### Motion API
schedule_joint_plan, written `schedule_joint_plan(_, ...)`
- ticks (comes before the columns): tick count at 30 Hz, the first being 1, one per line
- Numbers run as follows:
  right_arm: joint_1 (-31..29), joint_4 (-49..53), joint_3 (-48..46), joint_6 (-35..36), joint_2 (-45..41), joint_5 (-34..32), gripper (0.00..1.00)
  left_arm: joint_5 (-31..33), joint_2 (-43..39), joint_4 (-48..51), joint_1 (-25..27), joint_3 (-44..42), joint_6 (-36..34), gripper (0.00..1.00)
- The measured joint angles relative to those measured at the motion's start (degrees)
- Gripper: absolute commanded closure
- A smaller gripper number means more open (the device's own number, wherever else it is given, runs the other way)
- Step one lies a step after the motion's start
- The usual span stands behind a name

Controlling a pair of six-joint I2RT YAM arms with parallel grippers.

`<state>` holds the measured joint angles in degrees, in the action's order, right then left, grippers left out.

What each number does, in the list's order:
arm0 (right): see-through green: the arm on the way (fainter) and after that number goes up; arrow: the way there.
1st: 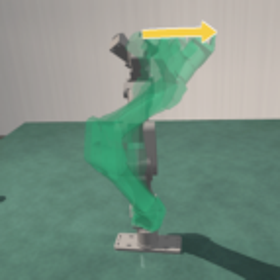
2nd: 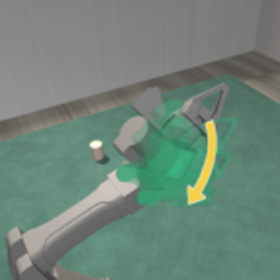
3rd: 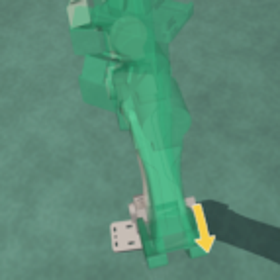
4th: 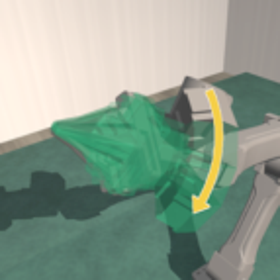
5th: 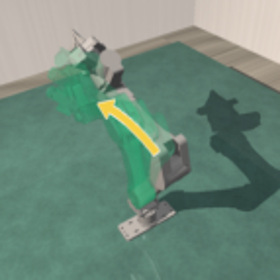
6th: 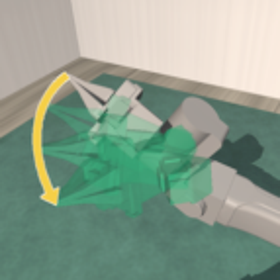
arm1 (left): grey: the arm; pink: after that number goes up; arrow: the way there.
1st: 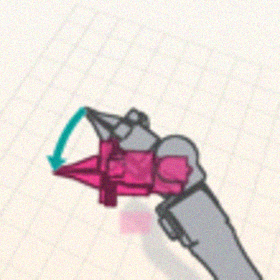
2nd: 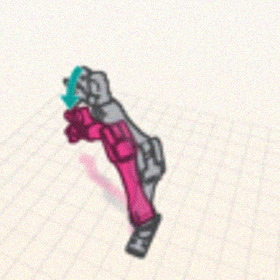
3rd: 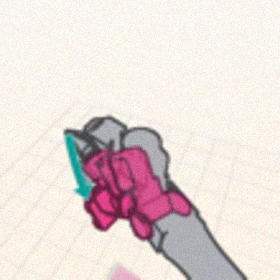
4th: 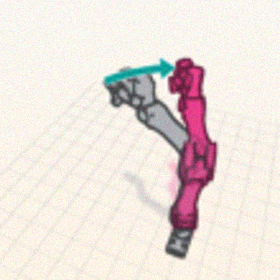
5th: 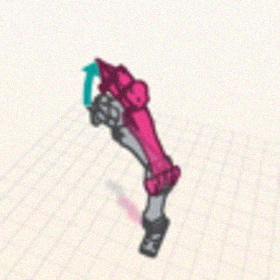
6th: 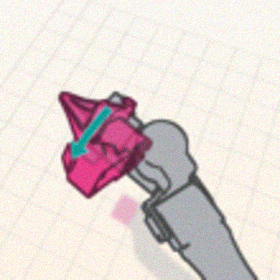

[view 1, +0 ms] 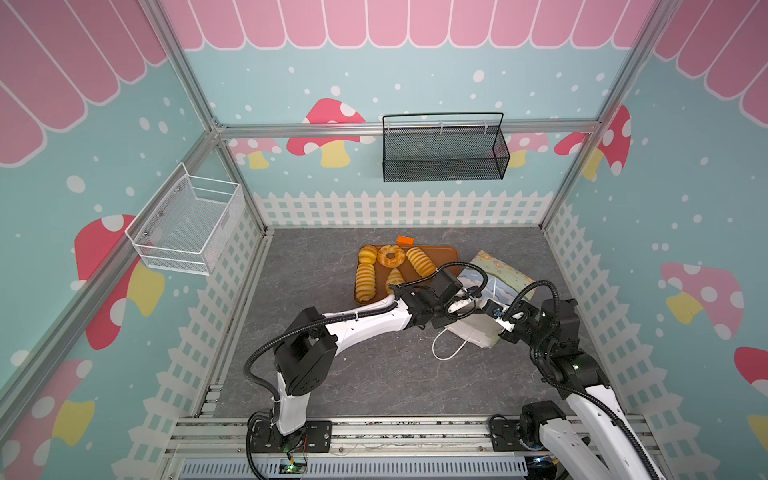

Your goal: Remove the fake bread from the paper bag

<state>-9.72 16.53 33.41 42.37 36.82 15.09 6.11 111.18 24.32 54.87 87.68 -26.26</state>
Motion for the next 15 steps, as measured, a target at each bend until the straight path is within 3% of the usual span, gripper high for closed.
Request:
schedule_joint_plan(8,0.35,1.53,0.85,-0.42,0.63,0.0,1.0,3.23,1.05,-2.8,0.46,0.52,-4.87,0.54)
schedule_joint_plan(15,0.35,2.05,2.16,-2.4,2.32,0.09,1.0,8.28,-0.79,-16.52,1.51,-9.6,-8.2,0.54)
